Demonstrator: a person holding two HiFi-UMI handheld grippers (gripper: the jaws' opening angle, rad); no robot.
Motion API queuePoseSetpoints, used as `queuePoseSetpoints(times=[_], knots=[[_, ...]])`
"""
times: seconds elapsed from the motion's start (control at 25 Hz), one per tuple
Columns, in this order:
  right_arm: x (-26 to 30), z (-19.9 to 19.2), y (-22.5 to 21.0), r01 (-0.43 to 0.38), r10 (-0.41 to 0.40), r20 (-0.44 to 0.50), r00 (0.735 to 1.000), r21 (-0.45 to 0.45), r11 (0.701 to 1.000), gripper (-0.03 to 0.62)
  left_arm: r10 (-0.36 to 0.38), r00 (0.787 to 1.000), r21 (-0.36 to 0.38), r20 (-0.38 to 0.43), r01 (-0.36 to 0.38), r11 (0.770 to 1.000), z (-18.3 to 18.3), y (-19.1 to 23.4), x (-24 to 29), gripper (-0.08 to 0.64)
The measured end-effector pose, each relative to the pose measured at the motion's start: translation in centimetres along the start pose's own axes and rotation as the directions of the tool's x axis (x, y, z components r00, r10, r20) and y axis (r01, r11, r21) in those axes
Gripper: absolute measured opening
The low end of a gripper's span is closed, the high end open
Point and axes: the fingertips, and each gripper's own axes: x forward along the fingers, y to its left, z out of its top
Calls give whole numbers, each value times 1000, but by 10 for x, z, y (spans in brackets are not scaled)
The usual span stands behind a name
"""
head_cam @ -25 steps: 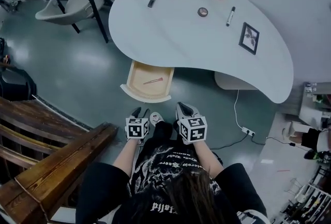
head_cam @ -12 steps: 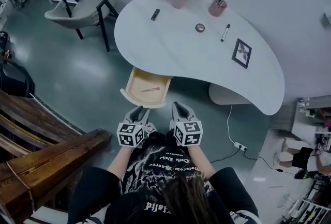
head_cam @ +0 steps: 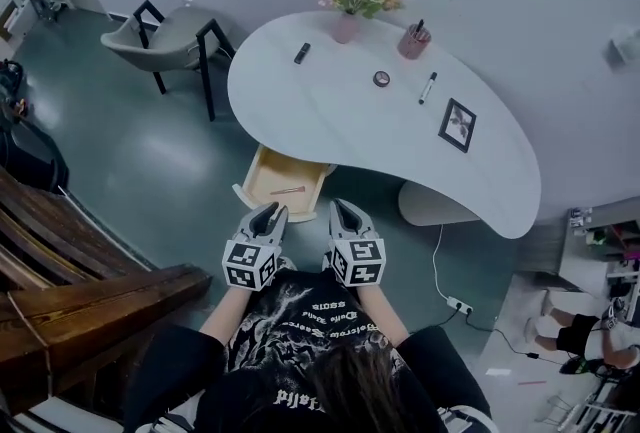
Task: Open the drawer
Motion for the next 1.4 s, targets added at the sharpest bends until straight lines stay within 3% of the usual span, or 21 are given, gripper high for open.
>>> queuePoseSetpoints(times=[0.24, 0.44, 0.92, 1.4], knots=[[-9, 18, -4, 0, 1, 57, 998, -16, 1000, 26, -17, 996, 43, 85, 13, 999, 28, -13, -7, 63], [-9, 21, -2, -18, 19, 74, 997, -12, 1000, 26, -17, 994, 72, 106, 9, 997, 34, -16, -13, 43], [-9, 28, 9, 10, 2, 106, 994, -114, 993, 26, -1, 995, 103, 103, -10, 995, 32, -13, -19, 25], [-5, 21, 6, 8, 1, 77, 997, -124, 992, 26, 7, 995, 96, 98, -17, 995, 33, -11, -15, 25]])
